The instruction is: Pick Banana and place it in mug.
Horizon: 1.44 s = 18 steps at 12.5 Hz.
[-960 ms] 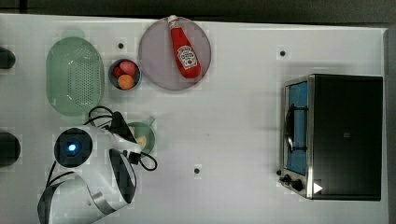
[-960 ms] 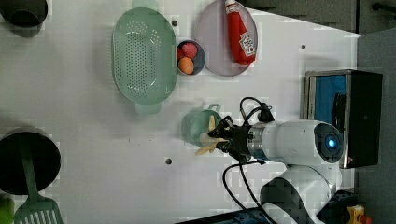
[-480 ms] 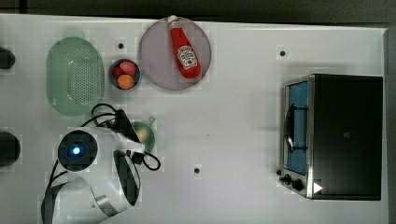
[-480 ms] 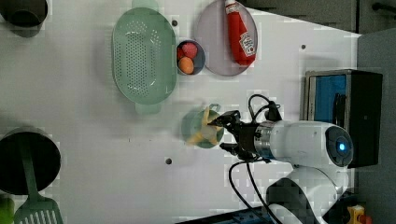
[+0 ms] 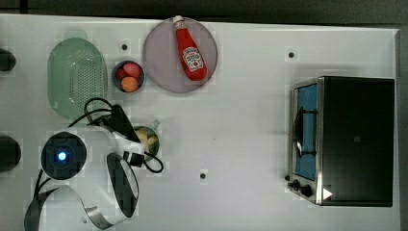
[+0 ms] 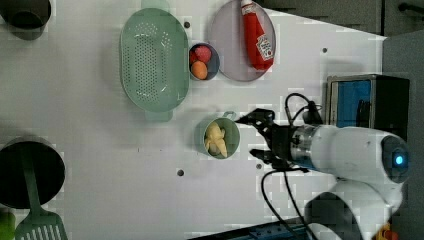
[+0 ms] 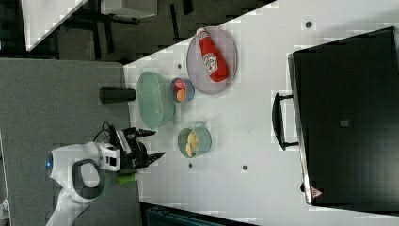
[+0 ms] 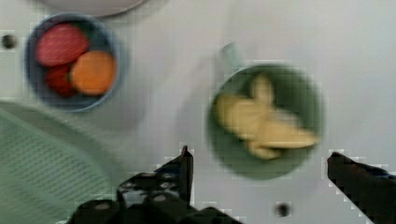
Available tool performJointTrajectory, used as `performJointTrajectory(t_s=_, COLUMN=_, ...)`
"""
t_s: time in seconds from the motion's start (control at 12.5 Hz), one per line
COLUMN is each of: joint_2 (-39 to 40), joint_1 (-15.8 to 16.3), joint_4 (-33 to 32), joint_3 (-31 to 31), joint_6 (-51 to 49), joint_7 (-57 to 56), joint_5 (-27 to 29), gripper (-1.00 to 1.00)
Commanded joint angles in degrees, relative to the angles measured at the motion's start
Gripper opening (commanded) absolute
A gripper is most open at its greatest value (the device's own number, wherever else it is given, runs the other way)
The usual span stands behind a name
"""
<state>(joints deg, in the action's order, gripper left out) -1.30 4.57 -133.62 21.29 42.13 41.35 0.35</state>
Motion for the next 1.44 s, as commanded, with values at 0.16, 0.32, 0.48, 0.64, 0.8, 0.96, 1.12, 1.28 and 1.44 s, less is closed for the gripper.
performJointTrajectory(t_s=0.16, joint_2=-9.1, joint_1=-2.22, joint_4=10.06, joint_3=-8.53, joint_6=-14.78, joint_7=-14.06, joint_5=-0.68, gripper=1.0)
performJointTrajectory(t_s=0.32, joint_2=-12.09, joint_1=-2.37, joint_4=14.93, joint_3=-13.45, joint_6=-24.51, joint_7=-20.35, joint_5=-0.69, gripper=1.0)
performJointTrajectory(t_s=0.48, joint_2=-14.28, joint_1=-2.46, joint_4=18.58, joint_3=-18.04, joint_6=-30.02, joint_7=-25.07, joint_5=-0.7, gripper=1.0)
performJointTrajectory(t_s=0.64, joint_2=-16.07, joint_1=-2.5, joint_4=20.55, joint_3=-23.15, joint_6=-33.85, joint_7=-32.4, joint_5=-0.7, gripper=1.0)
performJointTrajectory(t_s=0.8, joint_2=-16.61, joint_1=-2.55, joint_4=20.64, joint_3=-26.06, joint_6=-34.01, joint_7=-36.76, joint_5=-0.76, gripper=1.0)
performJointTrajectory(t_s=0.96, joint_2=-16.56, joint_1=-2.6, joint_4=20.75, joint_3=-27.71, joint_6=-34.58, joint_7=-36.8, joint_5=-0.92, gripper=1.0)
performJointTrajectory(t_s=1.12, joint_2=-16.36, joint_1=-2.52, joint_4=20.76, joint_3=-27.23, joint_6=-35.33, joint_7=-36.72, joint_5=-1.47, gripper=1.0)
performJointTrajectory(t_s=1.28, joint_2=-16.21, joint_1=-2.52, joint_4=20.77, joint_3=-26.67, joint_6=-35.64, joint_7=-36.62, joint_5=-3.49, gripper=1.0)
performJointTrajectory(t_s=1.44, joint_2=-16.19, joint_1=-2.52, joint_4=20.75, joint_3=-26.48, joint_6=-35.0, joint_7=-36.62, joint_5=-3.99, gripper=1.0)
